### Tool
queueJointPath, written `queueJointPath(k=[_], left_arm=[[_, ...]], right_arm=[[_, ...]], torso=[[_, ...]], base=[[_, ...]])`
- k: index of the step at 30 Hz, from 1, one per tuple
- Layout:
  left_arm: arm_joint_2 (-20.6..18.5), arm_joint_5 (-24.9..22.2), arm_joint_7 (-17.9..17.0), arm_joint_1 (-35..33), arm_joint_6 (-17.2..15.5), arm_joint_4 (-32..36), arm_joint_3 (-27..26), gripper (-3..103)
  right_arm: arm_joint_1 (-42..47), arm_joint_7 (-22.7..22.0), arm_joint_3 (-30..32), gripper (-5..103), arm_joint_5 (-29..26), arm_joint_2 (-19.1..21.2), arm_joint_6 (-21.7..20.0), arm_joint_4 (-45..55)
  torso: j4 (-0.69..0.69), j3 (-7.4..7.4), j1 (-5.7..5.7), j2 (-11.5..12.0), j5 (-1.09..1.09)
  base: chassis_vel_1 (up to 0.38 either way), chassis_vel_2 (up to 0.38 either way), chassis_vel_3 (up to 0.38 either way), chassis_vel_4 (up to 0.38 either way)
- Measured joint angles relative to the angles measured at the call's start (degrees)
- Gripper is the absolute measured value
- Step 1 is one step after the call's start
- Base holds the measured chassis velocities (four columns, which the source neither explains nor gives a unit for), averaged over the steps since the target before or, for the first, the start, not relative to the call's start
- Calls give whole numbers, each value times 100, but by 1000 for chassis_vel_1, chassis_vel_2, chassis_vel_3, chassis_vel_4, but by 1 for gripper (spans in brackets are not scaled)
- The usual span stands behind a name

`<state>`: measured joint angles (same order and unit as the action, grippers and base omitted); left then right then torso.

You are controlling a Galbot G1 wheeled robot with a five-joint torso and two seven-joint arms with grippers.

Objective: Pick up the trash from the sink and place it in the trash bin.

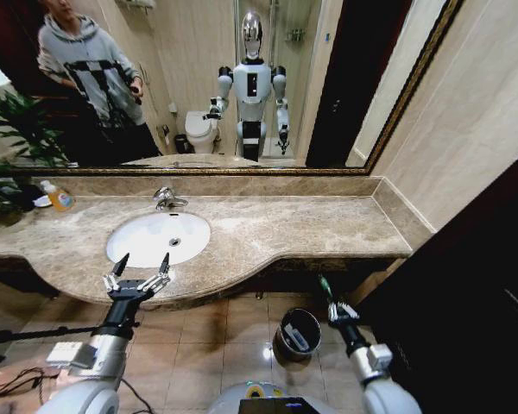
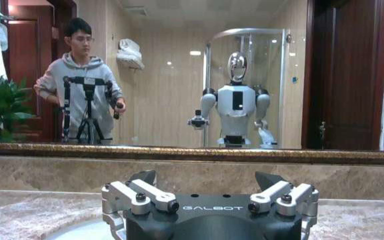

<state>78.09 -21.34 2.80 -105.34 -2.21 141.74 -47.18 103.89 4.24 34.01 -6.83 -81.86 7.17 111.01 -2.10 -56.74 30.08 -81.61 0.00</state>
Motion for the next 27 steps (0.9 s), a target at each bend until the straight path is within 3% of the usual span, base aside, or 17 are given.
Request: queueJointPath(k=[7, 11, 17, 27], left_arm=[[0, 0, 0, 0, 0, 0, 0, 100], [0, 0, 0, 0, -1, 0, 0, 100], [0, 0, 0, 0, 0, -1, 0, 100], [0, 0, 0, 0, 0, 0, 0, 100]], right_arm=[[-490, -4, -209, 5, 243, 25, 11, -1322], [-994, 33, -393, 5, 249, 91, -183, -2103], [-1837, 482, -514, 5, 651, 160, -666, -3377], [-3138, 598, -630, 5, 1108, 84, -522, -5434]], torso=[[0, 0, 0, 0, 1], [-1, -1, 0, 0, 1], [-1, -1, 1, 1, -1], [0, -1, 1, 2, 1]], base=[[0, 0, 0, 0], [0, 0, 0, 0], [0, 0, 0, 0], [0, 0, 0, 0]])
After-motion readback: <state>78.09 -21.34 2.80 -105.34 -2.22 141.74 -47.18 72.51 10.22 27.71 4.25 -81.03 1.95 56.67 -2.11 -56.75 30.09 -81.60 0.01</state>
